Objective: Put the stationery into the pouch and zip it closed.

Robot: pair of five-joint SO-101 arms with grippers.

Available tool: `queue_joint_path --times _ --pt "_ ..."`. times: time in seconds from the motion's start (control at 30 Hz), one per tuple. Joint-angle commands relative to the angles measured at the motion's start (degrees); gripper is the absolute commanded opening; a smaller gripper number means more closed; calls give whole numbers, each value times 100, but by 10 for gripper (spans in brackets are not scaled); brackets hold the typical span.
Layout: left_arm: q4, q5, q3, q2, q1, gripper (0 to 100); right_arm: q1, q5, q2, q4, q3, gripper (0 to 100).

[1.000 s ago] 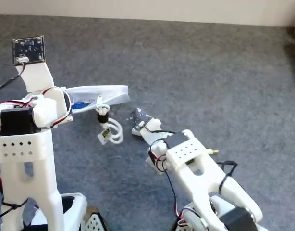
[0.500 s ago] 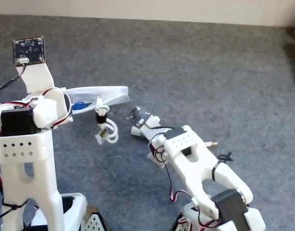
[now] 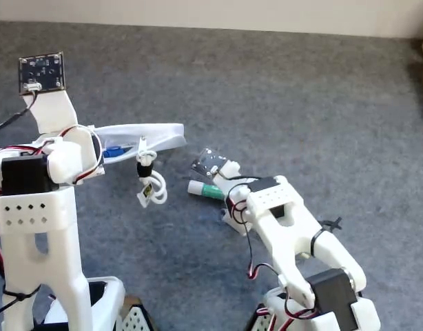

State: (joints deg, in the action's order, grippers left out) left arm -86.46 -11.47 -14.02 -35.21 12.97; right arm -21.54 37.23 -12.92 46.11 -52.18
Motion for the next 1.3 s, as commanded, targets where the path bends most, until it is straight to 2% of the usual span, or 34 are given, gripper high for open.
queue_joint_path --times 0.0,0.13,0.33,0.53,1.07,1.27 --pt "18 -35 48 -31 75 14 145 97 -13 13 101 4" --pt "18 -35 48 -31 75 14 189 79 -189 22 92 4" --pt "18 -35 48 -31 75 14 198 53 -1288 259 -31 4" --pt "18 -35 48 -31 75 14 189 -413 -2466 840 -57 4" --pt "18 -35 48 -31 75 14 154 -1451 -4804 1200 -48 4" --pt "18 -35 48 -31 57 14 -207 -1916 -5349 1200 -48 4"
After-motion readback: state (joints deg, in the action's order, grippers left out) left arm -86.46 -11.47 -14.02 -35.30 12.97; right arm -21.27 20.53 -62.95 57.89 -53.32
